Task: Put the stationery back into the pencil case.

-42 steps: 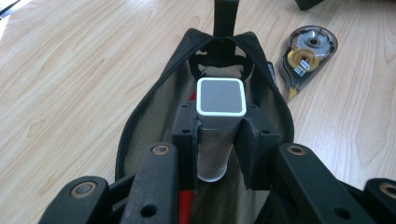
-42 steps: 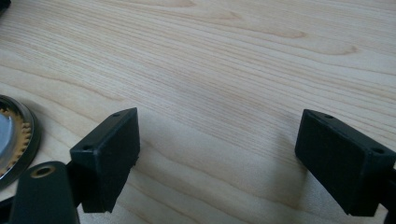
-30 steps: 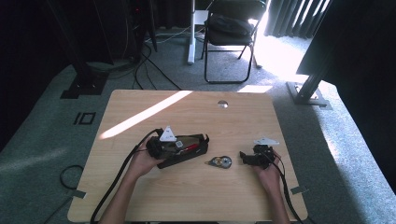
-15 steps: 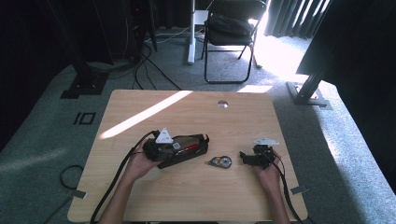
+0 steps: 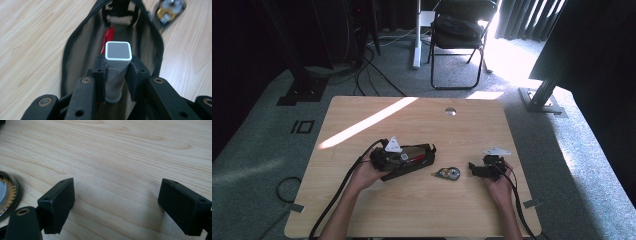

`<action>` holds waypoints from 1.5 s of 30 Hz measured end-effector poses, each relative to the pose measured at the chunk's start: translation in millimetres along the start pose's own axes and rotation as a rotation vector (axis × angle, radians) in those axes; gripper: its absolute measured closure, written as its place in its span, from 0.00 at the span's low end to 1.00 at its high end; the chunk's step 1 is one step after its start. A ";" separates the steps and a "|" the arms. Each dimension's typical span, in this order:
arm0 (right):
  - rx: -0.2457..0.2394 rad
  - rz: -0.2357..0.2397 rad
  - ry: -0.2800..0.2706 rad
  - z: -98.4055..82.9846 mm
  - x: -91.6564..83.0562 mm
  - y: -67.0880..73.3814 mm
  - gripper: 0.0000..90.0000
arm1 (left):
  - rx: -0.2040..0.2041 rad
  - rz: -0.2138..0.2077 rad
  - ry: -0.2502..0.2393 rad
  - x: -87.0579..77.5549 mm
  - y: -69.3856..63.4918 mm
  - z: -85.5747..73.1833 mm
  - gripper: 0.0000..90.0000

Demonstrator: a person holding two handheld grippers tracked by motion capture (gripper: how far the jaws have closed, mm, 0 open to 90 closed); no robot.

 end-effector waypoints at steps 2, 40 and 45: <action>0.000 0.000 0.000 0.0 0.0 0.0 0.15 | -0.009 -0.007 -0.001 7.2 0.8 1.5 0.78; -0.030 0.049 -0.021 3.0 1.6 19.9 0.34 | -0.003 -0.068 -0.204 -0.8 -48.0 25.7 0.71; -0.045 0.074 -0.022 3.4 1.8 26.6 0.35 | 0.015 -0.104 -0.201 4.3 -63.1 24.3 0.75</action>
Point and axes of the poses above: each handheld gripper's, and its own axes: x roughly forward along the jaws, z roughly out of its top, y roughly to its left, the point moved 2 cm from there along x, roughly forward along the jaws, and after that the axes turned 14 degrees about -y, right-handed, at the moved point
